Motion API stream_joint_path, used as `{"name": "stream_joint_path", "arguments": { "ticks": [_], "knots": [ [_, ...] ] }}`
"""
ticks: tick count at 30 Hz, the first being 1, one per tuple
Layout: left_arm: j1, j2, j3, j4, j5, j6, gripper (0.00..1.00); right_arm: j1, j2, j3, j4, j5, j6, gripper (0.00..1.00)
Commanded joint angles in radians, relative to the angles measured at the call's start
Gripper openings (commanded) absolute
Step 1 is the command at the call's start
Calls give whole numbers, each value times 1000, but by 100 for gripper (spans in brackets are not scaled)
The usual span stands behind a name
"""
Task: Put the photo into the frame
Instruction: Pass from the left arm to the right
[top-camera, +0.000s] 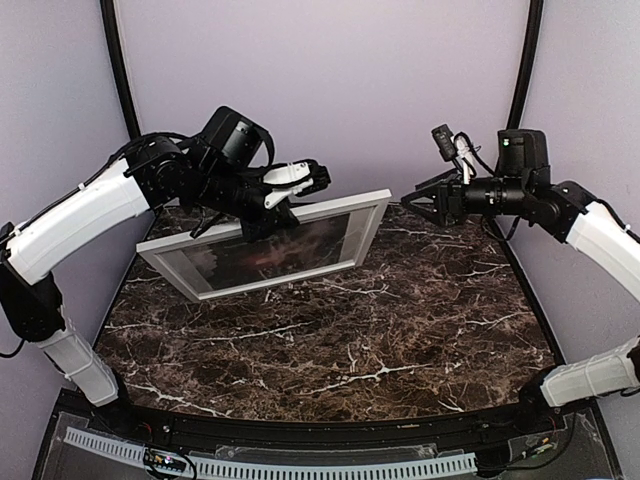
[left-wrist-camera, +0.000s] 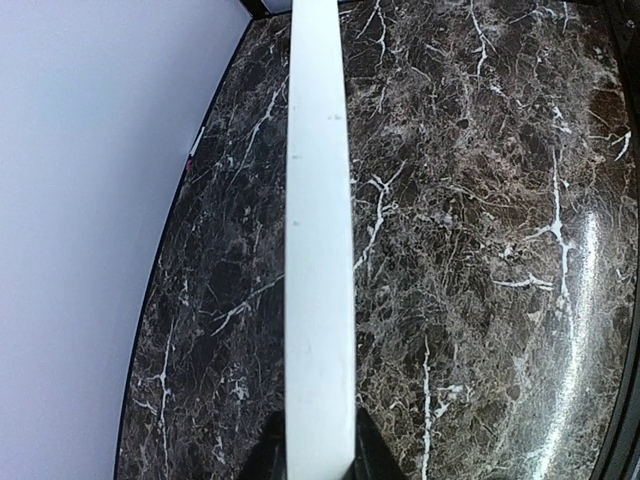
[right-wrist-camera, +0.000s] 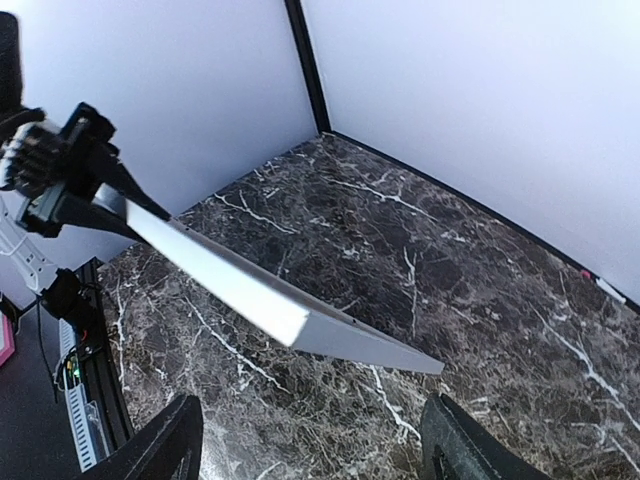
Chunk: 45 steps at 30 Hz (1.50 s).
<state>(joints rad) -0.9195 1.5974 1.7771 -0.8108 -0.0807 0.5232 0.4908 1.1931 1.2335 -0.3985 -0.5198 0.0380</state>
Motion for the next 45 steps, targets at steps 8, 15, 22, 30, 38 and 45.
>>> {"name": "stream_joint_path", "arguments": {
  "ticks": [8,15,22,30,38,45],
  "knots": [
    [35,18,177,-108,200,-11,0,128,50,221,-200,73,-227,75],
    [35,73,238,-158,266,-2,0,229,170,412,-396,164,-323,72],
    [36,122,274,-178,314,2,0,330,287,563,-568,278,-370,65],
    [36,135,277,-191,363,9,0,366,374,629,-633,407,-375,60],
    [36,133,264,-199,388,22,0,383,397,672,-652,472,-377,57],
    [37,133,257,-200,384,28,0,393,418,680,-681,471,-370,45]
  ]
}}
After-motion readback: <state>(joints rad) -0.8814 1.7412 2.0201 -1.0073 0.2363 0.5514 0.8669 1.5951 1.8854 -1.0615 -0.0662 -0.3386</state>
